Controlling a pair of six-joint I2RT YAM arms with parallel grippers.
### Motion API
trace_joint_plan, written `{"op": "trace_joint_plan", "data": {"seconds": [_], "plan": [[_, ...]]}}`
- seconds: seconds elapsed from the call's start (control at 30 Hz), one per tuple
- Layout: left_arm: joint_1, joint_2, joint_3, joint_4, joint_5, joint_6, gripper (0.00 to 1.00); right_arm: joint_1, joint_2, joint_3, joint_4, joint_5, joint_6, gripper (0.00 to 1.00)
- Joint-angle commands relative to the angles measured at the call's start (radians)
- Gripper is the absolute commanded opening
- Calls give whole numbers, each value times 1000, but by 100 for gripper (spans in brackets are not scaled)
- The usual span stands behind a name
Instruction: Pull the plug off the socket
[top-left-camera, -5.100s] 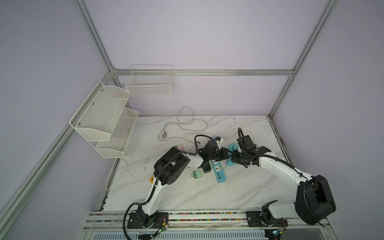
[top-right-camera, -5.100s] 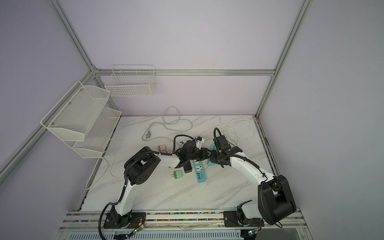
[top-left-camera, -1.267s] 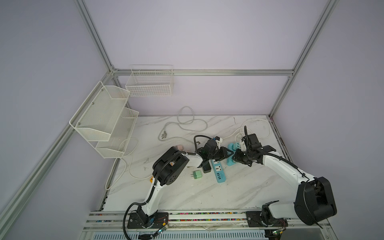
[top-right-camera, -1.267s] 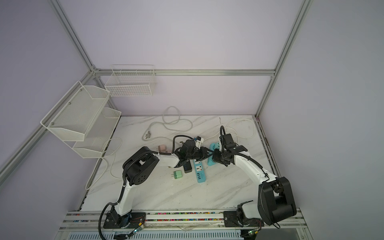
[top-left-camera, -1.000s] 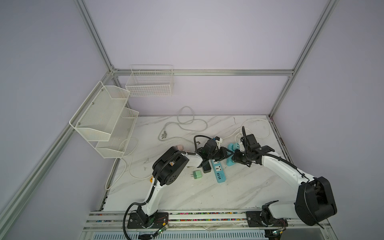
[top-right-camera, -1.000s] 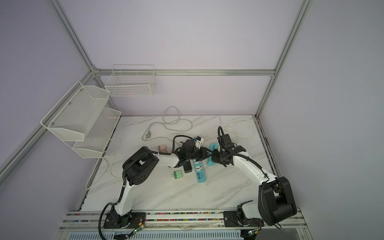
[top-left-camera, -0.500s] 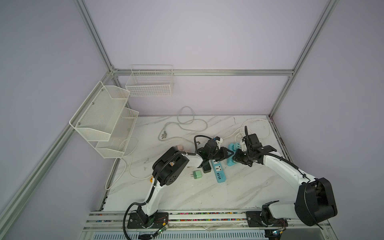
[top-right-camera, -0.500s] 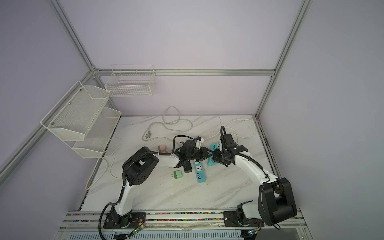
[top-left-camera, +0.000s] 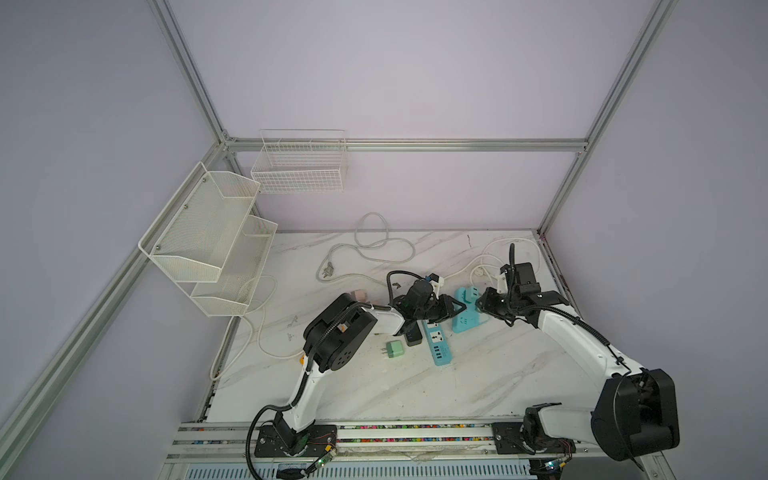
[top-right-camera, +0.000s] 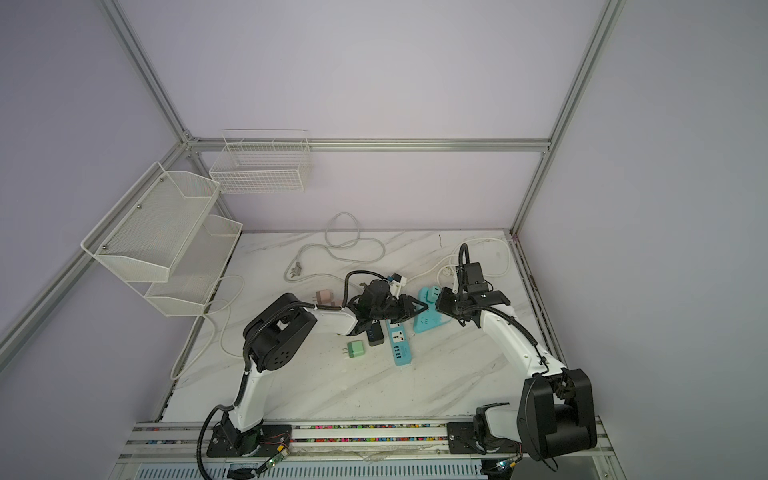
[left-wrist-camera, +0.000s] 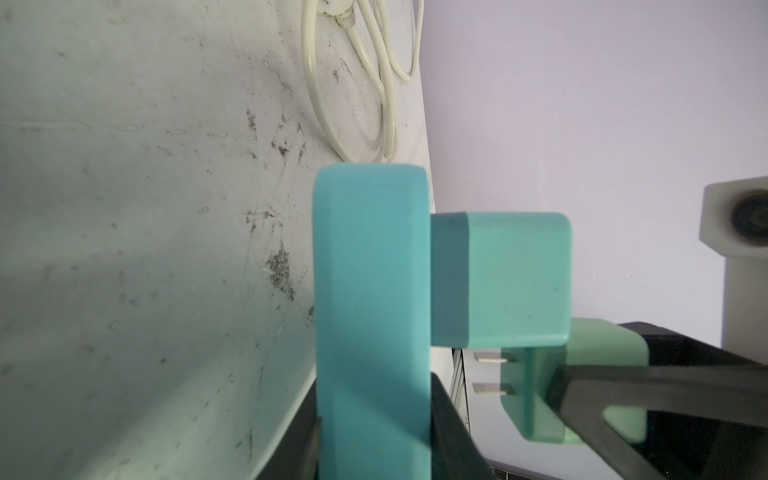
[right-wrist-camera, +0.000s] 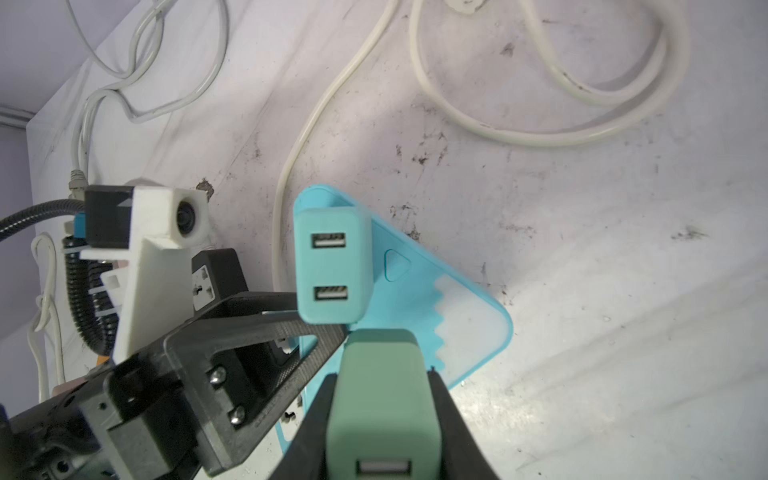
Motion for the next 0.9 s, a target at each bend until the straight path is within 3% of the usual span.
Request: {"op": "trace_joint_plan", "data": {"seconds": [0.0, 0.13, 0.6, 0.87], "plan": [[-3, -11, -45, -94, -1, 37, 0, 13, -40, 21, -15, 52, -8, 0], [-2, -6, -31, -92, -6, 31, 0, 11, -116, -20, -47, 90, 66, 0], [-2, 2, -11, -47, -51, -46, 0, 12, -238, -320, 136, -238, 175, 0], [-1, 4, -3, -37, -78, -70, 0, 13, -242, -458, 287, -306, 230, 0]]}}
